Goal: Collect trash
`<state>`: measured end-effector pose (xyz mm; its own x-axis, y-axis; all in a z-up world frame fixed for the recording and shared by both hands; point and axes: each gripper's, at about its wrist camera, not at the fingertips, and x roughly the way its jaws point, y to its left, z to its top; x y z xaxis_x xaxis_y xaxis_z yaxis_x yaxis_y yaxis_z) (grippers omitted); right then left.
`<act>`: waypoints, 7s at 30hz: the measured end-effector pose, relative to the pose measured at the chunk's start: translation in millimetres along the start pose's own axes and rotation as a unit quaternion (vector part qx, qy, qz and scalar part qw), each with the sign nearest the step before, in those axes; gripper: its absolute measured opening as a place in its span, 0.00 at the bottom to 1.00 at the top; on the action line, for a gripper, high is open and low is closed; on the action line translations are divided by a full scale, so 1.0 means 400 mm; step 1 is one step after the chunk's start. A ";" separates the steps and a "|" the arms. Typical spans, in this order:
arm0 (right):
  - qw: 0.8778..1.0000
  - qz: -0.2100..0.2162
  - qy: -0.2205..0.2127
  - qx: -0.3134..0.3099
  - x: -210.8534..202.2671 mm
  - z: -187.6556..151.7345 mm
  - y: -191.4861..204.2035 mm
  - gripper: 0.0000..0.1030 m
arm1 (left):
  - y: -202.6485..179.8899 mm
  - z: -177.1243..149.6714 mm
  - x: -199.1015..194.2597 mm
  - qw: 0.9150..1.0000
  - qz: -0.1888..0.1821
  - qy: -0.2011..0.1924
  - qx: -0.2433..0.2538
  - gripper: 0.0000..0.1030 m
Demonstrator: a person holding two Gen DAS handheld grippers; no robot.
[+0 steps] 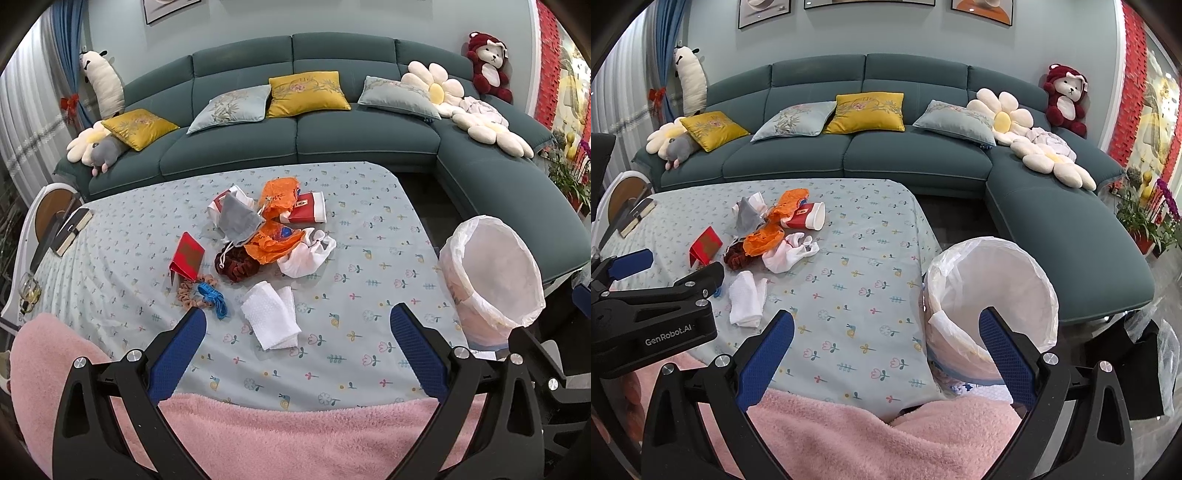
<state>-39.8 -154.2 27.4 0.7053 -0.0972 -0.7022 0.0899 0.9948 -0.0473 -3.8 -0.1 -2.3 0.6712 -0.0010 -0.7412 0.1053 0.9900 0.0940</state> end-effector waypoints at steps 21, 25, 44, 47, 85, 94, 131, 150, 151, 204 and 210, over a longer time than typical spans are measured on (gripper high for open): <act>1.000 -0.007 0.003 -0.002 0.000 0.000 -0.004 0.93 | -0.011 0.000 -0.007 1.000 -0.004 -0.008 0.012 0.93; 1.000 -0.008 0.003 -0.003 0.000 -0.001 -0.001 0.93 | -0.008 0.003 -0.009 1.000 -0.007 -0.008 0.010 0.93; 1.000 -0.022 -0.001 -0.012 -0.005 -0.007 0.010 0.93 | 0.002 0.004 -0.010 1.000 -0.005 -0.009 0.007 0.93; 1.000 -0.024 0.000 -0.011 -0.005 -0.010 0.010 0.93 | 0.002 0.004 -0.010 1.000 -0.005 -0.010 0.007 0.93; 0.999 -0.041 0.007 0.010 -0.005 -0.003 0.099 0.93 | 0.119 -0.023 0.024 0.999 -0.043 0.008 -0.013 0.93; 0.999 -0.024 0.023 -0.002 0.056 0.000 0.199 0.93 | 0.287 -0.035 0.122 0.998 -0.013 0.033 -0.054 0.93; 0.976 0.085 0.199 -0.020 0.519 -0.080 0.519 0.48 | 0.434 -0.069 0.557 0.975 -0.074 0.169 -0.121 0.60; 0.981 0.106 0.161 0.021 0.431 -0.042 0.425 0.15 | 0.421 -0.102 0.447 0.973 -0.113 0.163 -0.121 0.03; 0.982 0.104 0.158 0.022 0.421 -0.041 0.419 0.15 | 0.412 -0.095 0.446 0.973 -0.113 0.164 -0.120 0.06; 0.990 0.085 0.072 0.084 0.258 0.009 0.202 0.15 | 0.165 0.032 0.275 0.983 -0.152 0.100 -0.031 0.01; 0.991 0.058 0.051 0.110 0.218 0.008 0.094 0.15 | 0.045 0.058 0.247 0.979 -0.183 0.092 0.000 0.01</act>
<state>27.4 -125.2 -33.5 0.6467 0.0330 -0.7620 0.1701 0.9677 0.1862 81.5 14.4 -58.2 0.4451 -0.3298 -0.8325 0.3141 0.9281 -0.1998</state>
